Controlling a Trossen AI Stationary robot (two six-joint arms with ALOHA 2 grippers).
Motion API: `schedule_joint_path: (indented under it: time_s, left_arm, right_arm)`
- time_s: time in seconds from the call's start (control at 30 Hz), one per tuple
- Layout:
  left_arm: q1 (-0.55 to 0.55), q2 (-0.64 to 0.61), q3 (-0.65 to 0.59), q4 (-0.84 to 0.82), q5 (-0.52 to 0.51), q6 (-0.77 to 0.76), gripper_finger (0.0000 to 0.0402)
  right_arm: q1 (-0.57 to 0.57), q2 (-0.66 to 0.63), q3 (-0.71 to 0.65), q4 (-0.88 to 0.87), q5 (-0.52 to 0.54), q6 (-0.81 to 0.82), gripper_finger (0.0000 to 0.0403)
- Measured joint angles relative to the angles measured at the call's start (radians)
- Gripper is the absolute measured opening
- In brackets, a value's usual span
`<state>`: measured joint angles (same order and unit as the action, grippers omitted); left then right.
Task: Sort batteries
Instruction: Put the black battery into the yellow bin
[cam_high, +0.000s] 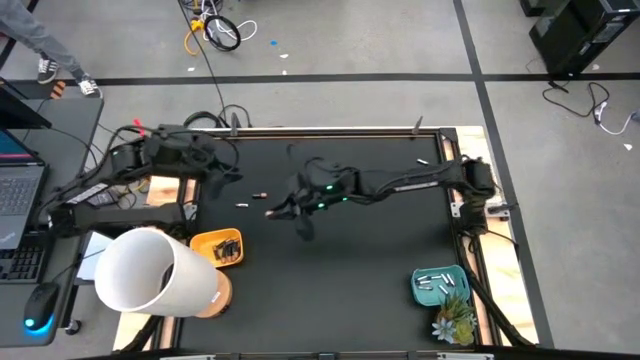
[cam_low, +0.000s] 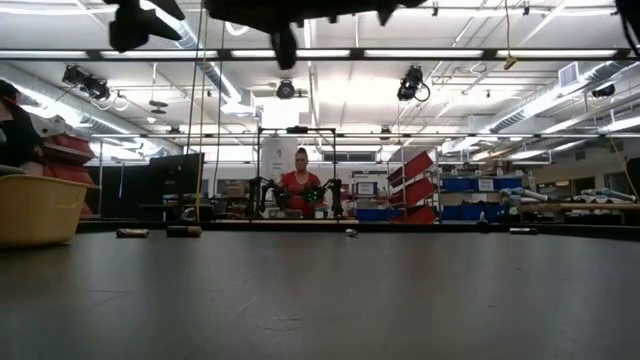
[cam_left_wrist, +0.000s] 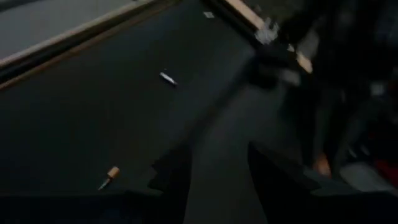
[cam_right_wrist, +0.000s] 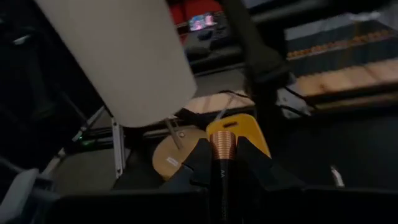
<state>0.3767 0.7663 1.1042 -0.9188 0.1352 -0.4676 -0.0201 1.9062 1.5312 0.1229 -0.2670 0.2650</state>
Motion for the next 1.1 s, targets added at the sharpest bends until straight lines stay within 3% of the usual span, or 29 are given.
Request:
schedule_joint_path:
  time_s: [0.23, 0.6, 0.97, 1.1]
  left_arm:
    - [0.000, -0.112, 0.000, -0.035, -0.122, -0.122, 0.0171]
    - [0.000, -0.153, -0.018, -0.044, -0.212, -0.161, 0.0171]
    - [0.000, -0.153, -0.095, 0.017, -0.013, -0.056, 0.0171]
    - [0.000, -0.154, -0.095, 0.049, 0.025, -0.060, 0.0171]
  right_arm:
    - [0.022, 0.194, 0.183, -0.042, -0.096, -0.056, 0.0033]
    - [0.028, 0.420, 0.407, 0.028, -0.121, -0.086, 0.0033]
    - [0.031, 0.786, 0.819, 0.197, 0.013, 0.198, 0.0033]
    - [0.033, 0.811, 0.772, 0.358, 0.081, 0.258, 0.0033]
